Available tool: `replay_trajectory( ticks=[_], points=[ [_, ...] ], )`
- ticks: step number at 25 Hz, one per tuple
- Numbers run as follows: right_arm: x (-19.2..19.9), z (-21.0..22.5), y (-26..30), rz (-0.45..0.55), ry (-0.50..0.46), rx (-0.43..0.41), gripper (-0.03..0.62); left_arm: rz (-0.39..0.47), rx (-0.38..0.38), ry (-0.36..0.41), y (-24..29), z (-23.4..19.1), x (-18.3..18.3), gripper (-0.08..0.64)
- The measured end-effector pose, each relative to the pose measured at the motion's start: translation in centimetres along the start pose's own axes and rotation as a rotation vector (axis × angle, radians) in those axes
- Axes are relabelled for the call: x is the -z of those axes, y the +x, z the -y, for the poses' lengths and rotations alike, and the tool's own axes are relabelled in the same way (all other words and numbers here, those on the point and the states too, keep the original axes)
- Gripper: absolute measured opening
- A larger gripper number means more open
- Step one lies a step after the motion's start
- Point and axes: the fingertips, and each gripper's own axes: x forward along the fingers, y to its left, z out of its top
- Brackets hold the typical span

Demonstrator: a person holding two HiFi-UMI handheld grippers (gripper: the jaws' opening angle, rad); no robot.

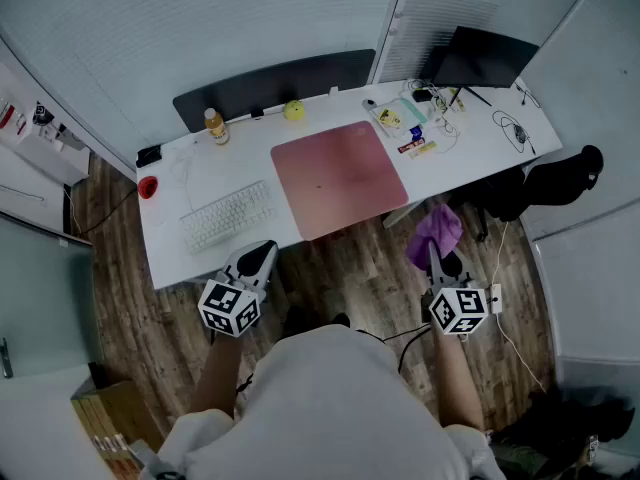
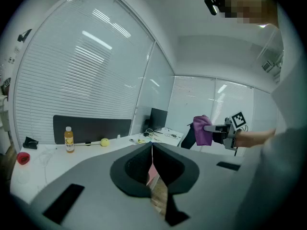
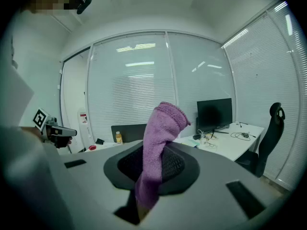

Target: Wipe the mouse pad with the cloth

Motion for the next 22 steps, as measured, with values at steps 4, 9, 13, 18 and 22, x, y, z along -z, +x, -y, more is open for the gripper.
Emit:
replay_trajectory(
  ticks=[4,9,13,18,22],
  points=[
    [-0.1,-0.2,0.2,0.003,0.007,0.003,0.074,-0.003,0.002,-0.002,0.0,-0.4,0.1,0.020],
    [-0.2,-0.6,0.4,0.006,0.019,0.013,0.074,-0.008,0.009,-0.004,-0.2,-1.0,0.1,0.020],
    [0.1,-1.1,0.2,0.007,0.042,0.026,0.074,-0.011,0.023,-0.005,-0.3,-1.5,0.2,0.020],
    [0.9,-1.5,-0.1,-0.005,0.048,0.069,0.074,-0.020,0.054,-0.002,-0.3,-2.3,0.5,0.020],
    [1.8,-2.0,-0.6,-0.010,0.066,0.106,0.074,-0.025,0.085,0.005,-0.5,-2.8,0.7,0.020]
  ],
)
